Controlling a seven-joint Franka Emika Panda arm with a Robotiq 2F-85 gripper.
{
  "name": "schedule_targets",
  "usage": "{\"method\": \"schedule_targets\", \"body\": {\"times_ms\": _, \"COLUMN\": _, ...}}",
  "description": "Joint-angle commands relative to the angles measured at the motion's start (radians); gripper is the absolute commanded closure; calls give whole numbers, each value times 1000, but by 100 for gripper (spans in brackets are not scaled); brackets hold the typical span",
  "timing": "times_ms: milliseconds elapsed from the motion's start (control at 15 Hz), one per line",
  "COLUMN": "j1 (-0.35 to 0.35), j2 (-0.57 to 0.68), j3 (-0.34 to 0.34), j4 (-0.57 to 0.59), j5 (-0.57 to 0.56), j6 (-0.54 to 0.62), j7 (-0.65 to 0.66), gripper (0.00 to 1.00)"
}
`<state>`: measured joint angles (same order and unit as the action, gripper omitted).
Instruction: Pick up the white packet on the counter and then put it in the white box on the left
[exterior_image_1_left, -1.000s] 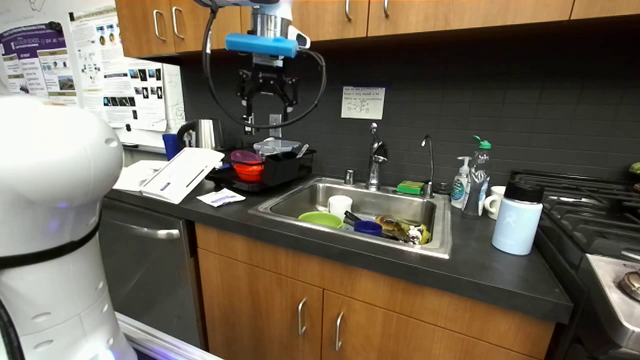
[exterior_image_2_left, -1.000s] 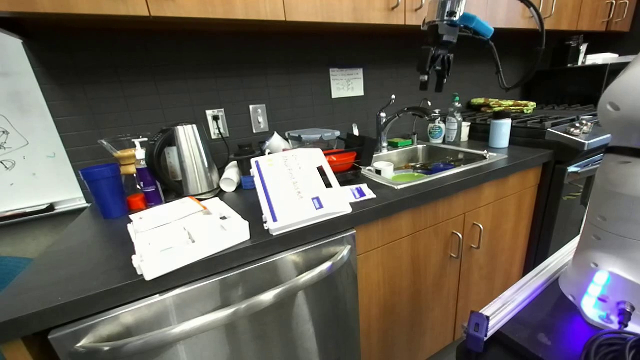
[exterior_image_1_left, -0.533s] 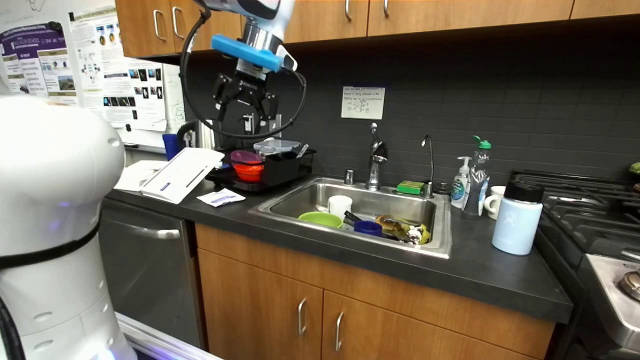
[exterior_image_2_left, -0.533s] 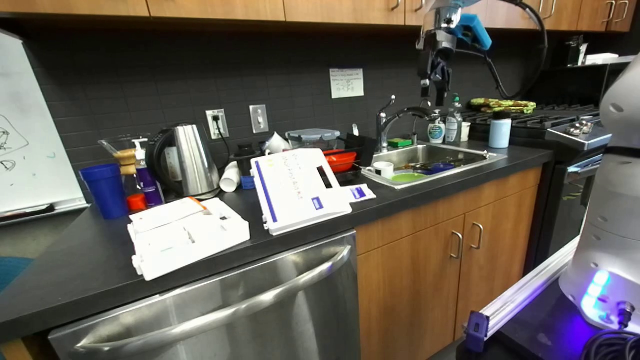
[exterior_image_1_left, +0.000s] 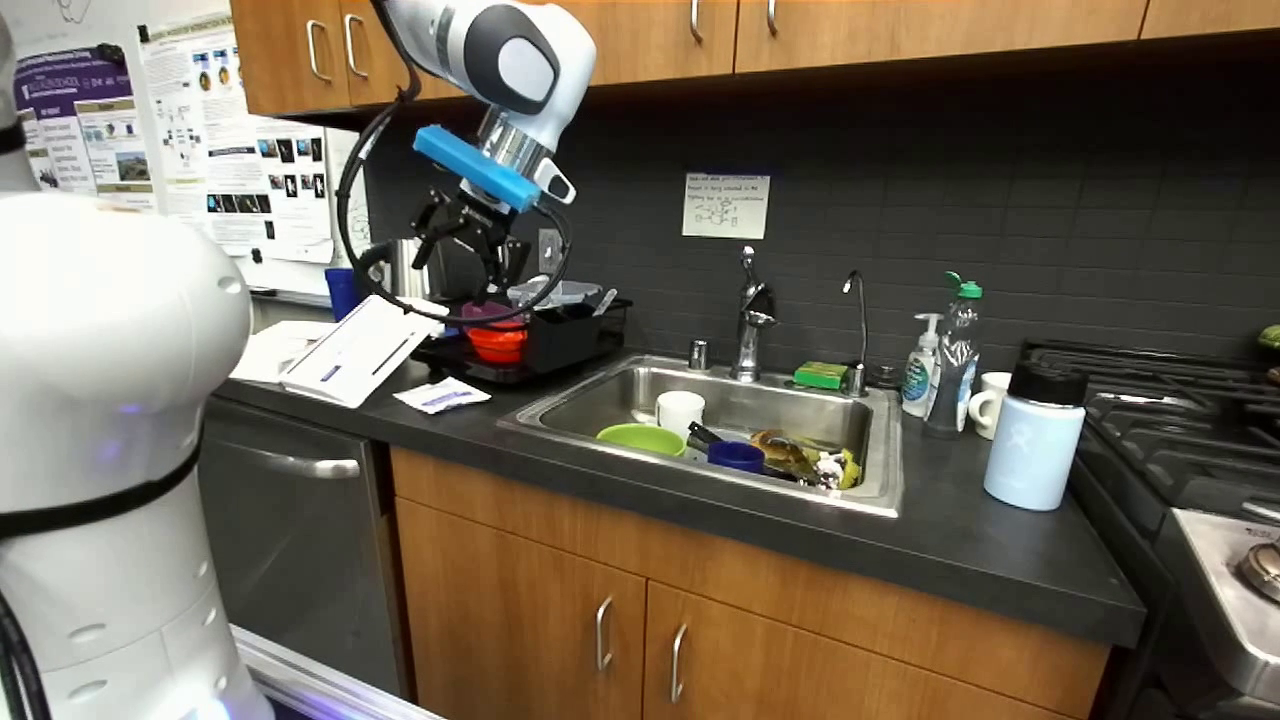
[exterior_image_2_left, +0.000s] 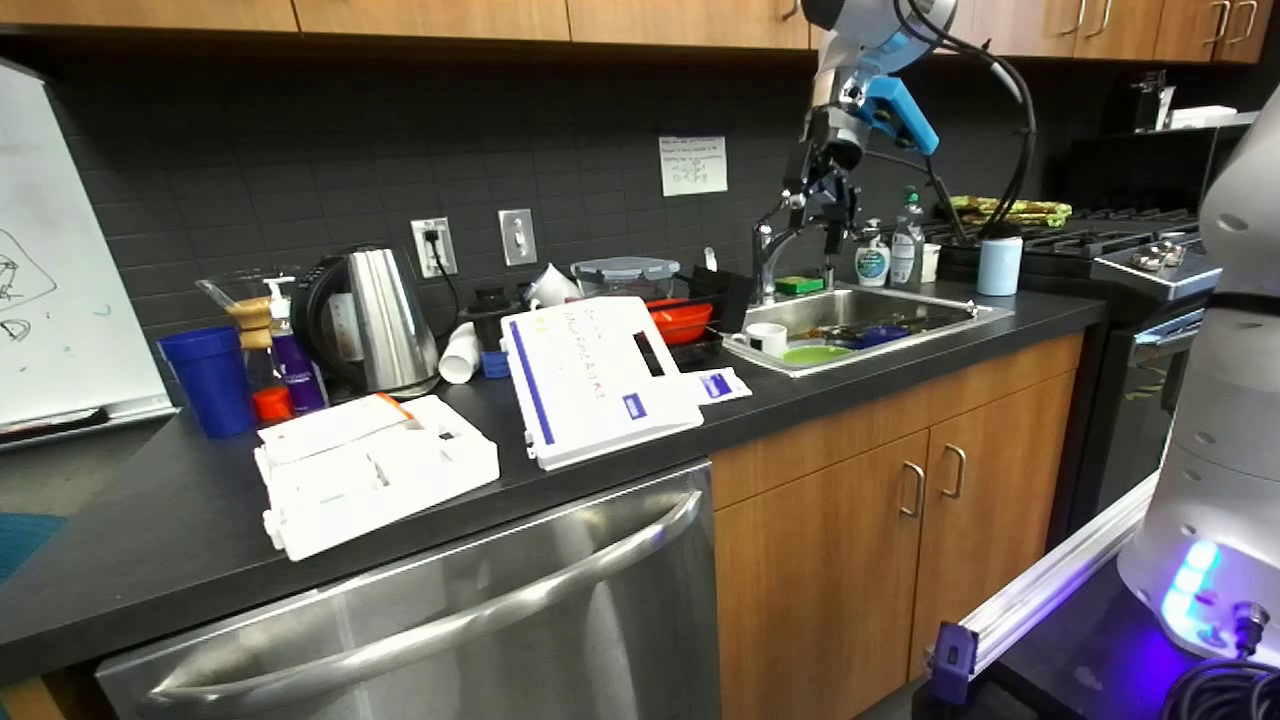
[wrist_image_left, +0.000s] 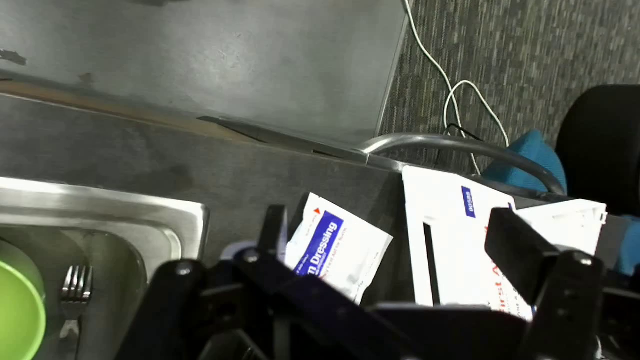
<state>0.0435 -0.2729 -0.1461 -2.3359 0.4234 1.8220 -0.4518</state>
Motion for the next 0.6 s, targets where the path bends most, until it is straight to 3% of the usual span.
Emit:
{"method": "schedule_targets", "body": {"times_ms": 0, "j1": 9, "j2": 21, "j3": 57, "j4": -34, "j5": 33, "j6": 137, "j7": 14, "gripper": 0}}
{"method": "schedule_targets", "body": {"times_ms": 533, "j1": 66, "j2": 9, "j3": 176, "j4": -191, "j5": -31, "j6": 523, "j7": 42, "gripper": 0}}
